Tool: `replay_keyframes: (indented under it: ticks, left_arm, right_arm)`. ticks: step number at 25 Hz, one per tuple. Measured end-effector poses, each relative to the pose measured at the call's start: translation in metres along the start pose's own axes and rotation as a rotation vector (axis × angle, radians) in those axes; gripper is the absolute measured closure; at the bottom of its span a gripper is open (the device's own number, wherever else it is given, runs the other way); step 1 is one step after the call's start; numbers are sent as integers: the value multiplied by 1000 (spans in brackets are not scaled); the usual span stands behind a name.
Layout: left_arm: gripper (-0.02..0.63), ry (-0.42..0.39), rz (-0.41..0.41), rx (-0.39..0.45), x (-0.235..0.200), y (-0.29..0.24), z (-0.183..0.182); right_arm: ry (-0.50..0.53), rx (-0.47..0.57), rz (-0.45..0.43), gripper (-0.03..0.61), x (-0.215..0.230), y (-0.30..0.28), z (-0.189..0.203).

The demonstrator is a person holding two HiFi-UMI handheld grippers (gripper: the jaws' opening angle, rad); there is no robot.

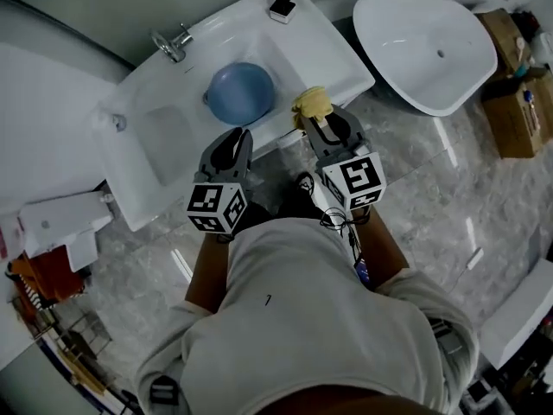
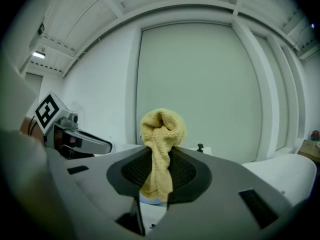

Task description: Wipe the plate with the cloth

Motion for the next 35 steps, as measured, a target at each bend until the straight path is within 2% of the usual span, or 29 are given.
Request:
replay_keyframes:
  ticks: [5, 11, 15, 20, 23, 26, 32, 35]
  left_arm:
    - [545, 99, -108, -73, -22, -6, 26]
    - [546, 157, -192, -129, -77, -15, 51]
    - [546, 188, -185, -168, -121, -24, 70]
    - [545, 301, -142, -223, -175, -47, 99]
    - [546, 339, -111, -280, -195, -61, 123]
    - [546, 373, -90, -337, -210, -74, 148]
    - [546, 439, -121, -423, -224, -106, 191]
    - [546, 489, -157, -486, -233, -123, 217]
  right_arm:
    - [-32, -116, -95, 492, 18, -49, 27]
    - [-7, -190, -161, 492, 11, -116, 39]
    - [17, -239, -156, 492, 2, -154, 41]
    - [37, -330, -148, 492, -1, -201, 45]
    - [69, -398, -134, 492, -7, -227, 55]
    - [71, -464, -157, 491, -16, -252, 71]
    - [56, -642, -241, 491, -7, -285, 113]
    - [-30, -720, -271, 491, 6, -301, 135]
Point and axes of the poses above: the fingertips, and each gripper's own axes: y backward along the fingers, x to its right, z out of its underside, the point moved 6 cm from there along y, backward along the fingers, and after that the axes turned 8 degrees about -y, right-handed, at the moved point
